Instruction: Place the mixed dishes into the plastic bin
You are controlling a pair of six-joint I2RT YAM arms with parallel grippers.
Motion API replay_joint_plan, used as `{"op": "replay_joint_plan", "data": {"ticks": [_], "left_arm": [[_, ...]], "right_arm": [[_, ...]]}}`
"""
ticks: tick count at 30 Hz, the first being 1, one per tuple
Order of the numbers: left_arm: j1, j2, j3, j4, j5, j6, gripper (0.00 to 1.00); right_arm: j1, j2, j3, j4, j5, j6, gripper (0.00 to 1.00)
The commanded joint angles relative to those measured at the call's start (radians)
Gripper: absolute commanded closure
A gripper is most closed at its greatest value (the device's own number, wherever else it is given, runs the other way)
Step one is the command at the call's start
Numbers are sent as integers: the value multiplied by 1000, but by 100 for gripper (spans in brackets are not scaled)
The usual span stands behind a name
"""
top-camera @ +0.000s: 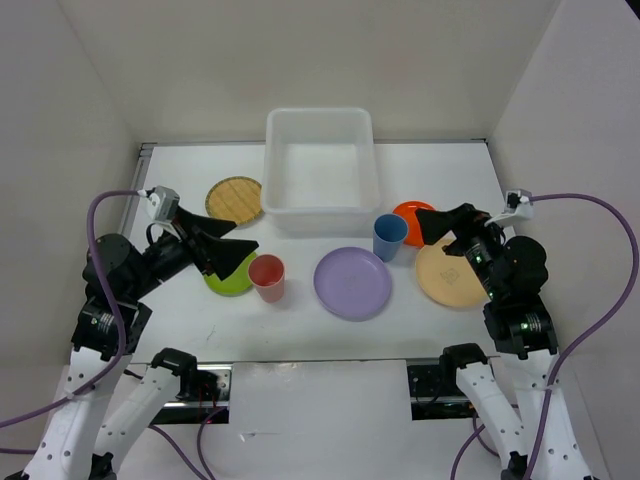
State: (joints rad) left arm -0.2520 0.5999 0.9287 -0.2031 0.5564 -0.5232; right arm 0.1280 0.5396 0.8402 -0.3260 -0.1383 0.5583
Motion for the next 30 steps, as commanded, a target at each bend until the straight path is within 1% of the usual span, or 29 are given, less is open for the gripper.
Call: {"op": "replay_joint_plan", "data": {"ticks": [1,3,4,5,6,9,10,11,12,13,14,15,16,17,18,19,20,21,22,23,24,25,26,27,28,29,30], "left_arm": [[-1,3,7,42,34,-15,6],[-1,12,-5,42,34,-15,5],[-1,12,-14,42,34,-15,7],[-1,0,-25,53,34,-15,13],[-1,-14,-39,53,43,-15,22],[-1,-38,-59,50,43,-24,36],[-1,-38,-59,30,34,-24,41],[-1,-38,-59,19,25,-5,47],[-1,-38,-42,-7,2,-4,58],[-1,-38,-31,-18,-12,9,72],[-1,-38,-22,-30,-22,9,97],[-1,-49,-13,-45,-32,21,100],[-1,-49,-13,-45,-56,22,100],[-1,-60,-13,-62,-71,22,99],[-1,-60,-13,-84,-87,31,92],[-1,-72,-13,-84,-96,31,71],[-1,-72,-22,-96,-96,40,53],[-1,-72,-22,-96,-96,40,51],[-1,-83,-33,-105,-96,49,44],[-1,-83,-42,-105,-87,49,52],[-1,-95,-42,-105,-87,49,74],[-1,-109,-53,-95,-87,40,95],[-1,-118,-53,-82,-102,40,98],[-1,-133,-65,-82,-102,29,98],[-1,-134,-65,-82,-111,29,98],[-1,-147,-79,-73,-112,29,94],[-1,-147,-90,-73,-112,29,81]], "right_arm": [[-2,-12,19,-19,5,-44,1],[-2,-30,19,-19,-15,-54,1],[-2,-39,8,-19,-15,-54,1],[-2,-40,8,-28,-15,-54,1],[-2,-26,-3,-37,-15,-54,1],[-2,5,-27,-50,-15,-54,1],[-2,32,-27,-50,-15,-54,16],[-2,52,-7,-50,-15,-38,49],[-2,100,2,-60,-3,-38,90],[-2,126,13,-61,6,-38,97],[-2,155,32,-61,6,-26,98],[-2,186,42,-61,20,-26,81],[-2,241,51,-61,46,-26,50],[-2,267,60,-61,61,-47,25],[-2,290,71,-61,78,-47,16],[-2,334,71,-61,130,-57,14],[-2,358,82,-61,155,-57,26],[-2,381,94,-61,173,-66,37],[-2,426,112,-76,186,-66,47],[-2,450,123,-96,195,-66,58],[-2,468,123,-96,195,-66,68],[-2,497,135,-108,195,-54,79],[-2,506,135,-108,207,-54,79],[7,507,135,-108,218,-41,78],[7,519,135,-108,233,-32,56],[7,519,135,-108,271,-23,33],[7,519,125,-108,301,0,15]]}}
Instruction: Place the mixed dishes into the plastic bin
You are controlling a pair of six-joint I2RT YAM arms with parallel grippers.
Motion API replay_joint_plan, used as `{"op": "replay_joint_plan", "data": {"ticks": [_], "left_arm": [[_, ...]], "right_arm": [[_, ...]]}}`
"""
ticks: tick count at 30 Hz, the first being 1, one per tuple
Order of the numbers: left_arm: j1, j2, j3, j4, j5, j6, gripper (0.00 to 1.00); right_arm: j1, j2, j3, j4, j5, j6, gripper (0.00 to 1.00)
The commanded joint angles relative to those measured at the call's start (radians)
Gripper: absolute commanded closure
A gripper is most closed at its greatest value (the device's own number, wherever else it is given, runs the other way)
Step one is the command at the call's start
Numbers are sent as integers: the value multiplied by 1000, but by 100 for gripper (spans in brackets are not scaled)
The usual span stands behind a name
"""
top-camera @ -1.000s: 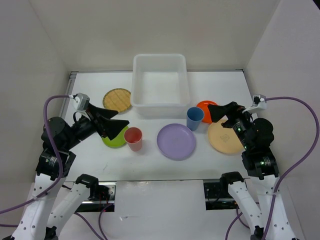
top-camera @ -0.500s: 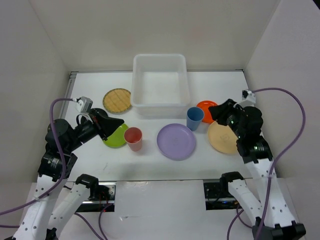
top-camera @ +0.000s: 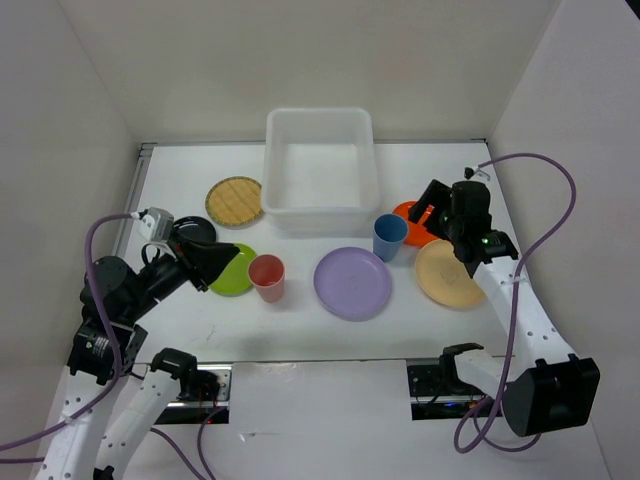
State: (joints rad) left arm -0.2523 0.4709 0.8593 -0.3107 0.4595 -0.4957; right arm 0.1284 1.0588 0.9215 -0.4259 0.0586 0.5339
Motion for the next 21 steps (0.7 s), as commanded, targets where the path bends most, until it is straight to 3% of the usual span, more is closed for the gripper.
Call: {"op": "replay_joint_plan", "data": {"ticks": [1,2,11,16,21], "left_arm": [[-1,-28,-20,35,-15,12,46],[-1,-28,-31,48,-15,13,33],[-1,15,-40,58,-5,32,23],[-1,61,-49,48,-18,43,23],[-1,156,-72,59,16,43,23]], "right_arm": [[7,12,43,-8,131,37,5],[7,32,43,-8,180,50,1],[-33,312,211,1,185,40,1],[-42,273,159,50,95,22,2],[22,75,114,50,69,-2,2]]}}
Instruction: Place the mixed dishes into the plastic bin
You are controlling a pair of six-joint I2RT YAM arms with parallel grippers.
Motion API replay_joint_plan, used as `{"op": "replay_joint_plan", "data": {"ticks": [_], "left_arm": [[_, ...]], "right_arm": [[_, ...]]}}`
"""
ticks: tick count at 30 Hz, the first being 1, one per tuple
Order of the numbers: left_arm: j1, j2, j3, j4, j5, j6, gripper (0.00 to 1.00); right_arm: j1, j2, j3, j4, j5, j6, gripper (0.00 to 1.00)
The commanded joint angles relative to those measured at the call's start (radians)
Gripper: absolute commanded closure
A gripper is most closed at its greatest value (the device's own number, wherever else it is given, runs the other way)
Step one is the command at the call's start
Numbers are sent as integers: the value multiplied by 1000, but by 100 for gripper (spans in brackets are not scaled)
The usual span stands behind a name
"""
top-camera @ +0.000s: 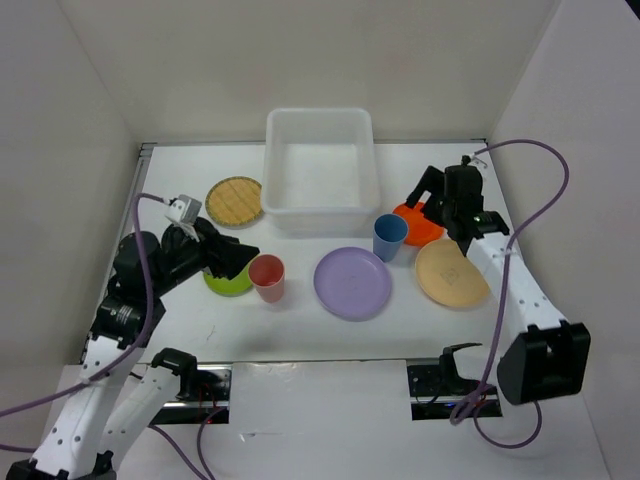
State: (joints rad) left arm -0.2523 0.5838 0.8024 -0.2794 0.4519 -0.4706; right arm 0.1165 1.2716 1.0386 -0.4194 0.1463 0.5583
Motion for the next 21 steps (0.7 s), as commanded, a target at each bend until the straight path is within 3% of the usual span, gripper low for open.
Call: {"op": "replay_joint_plan", "data": {"ticks": [1,4,9,16,21], "left_arm": [[-1,54,-25,19,24,9,24],[-1,65,-25,19,10,-13,24],[-1,65,-34,32,1,-48,24],[-1,45,-34,23,-9,-48,24],[-1,54,-34,23,1,-57,24]], "right_arm": [[55,-170,-3,19,-19,-5,2],[104,-299,-61,-7,-19,44,3],[113,-429,-126,-99,-69,152,19],[114,-509,-277,-160,-191,252,20],[201,-489,-328,-151,-137,343,20]]}}
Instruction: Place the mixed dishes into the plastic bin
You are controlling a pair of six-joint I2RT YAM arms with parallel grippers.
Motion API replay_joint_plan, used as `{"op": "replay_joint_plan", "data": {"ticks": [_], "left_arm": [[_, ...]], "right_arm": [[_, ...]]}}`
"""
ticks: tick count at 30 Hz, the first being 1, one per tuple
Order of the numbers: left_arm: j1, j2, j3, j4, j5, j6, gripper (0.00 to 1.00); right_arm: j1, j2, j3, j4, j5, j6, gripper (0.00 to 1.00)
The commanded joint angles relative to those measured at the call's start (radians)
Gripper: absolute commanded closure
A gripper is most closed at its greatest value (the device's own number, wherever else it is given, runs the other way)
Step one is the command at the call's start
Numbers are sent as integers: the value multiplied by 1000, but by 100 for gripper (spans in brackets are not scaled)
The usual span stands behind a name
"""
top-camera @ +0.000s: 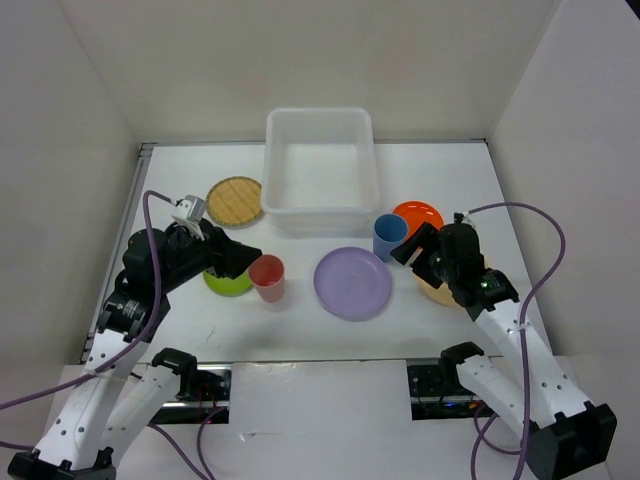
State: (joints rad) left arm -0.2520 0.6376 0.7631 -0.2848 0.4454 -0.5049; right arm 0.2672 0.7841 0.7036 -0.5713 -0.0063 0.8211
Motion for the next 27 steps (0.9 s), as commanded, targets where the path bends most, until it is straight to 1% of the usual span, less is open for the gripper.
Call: {"op": "replay_joint_plan", "data": {"ticks": [1,5,8,10,12,14,15,16,17,20,21,22,24,25,27], "left_arm": [[-1,0,5,29,7,-23,24],[-1,0,15,19,7,-23,24],[-1,0,15,19,7,-23,24],[-1,0,15,19,7,-23,24],[-1,10,4,44,18,-43,24],[-1,20,4,44,27,-43,24],[-1,20,4,44,27,-43,24],[-1,31,4,44,36,-43,24],[-1,31,4,44,36,-43,24],[-1,31,4,44,36,-43,24],[-1,31,4,44,36,-43,24],[-1,31,4,44,36,-43,24],[-1,31,4,44,36,-43,24],[-1,31,4,35,36,-43,24],[-1,22,4,35,36,-43,24]], "right_arm": [[50,18,-7,10,2,90,20],[61,38,-130,105,-47,139,21],[101,47,-173,137,5,162,22],[101,47,-193,171,5,180,24],[101,47,-237,211,-4,194,28],[101,47,-276,260,-4,207,37],[101,59,-285,270,-4,207,40],[101,75,-297,281,-4,207,41],[101,93,-297,300,-4,207,33],[112,202,-308,359,-24,197,18],[112,202,-308,375,-24,197,17],[125,245,-308,387,-24,197,17],[164,295,-297,407,24,197,15],[190,309,-297,407,37,208,17],[199,336,-288,432,46,222,21]]}}
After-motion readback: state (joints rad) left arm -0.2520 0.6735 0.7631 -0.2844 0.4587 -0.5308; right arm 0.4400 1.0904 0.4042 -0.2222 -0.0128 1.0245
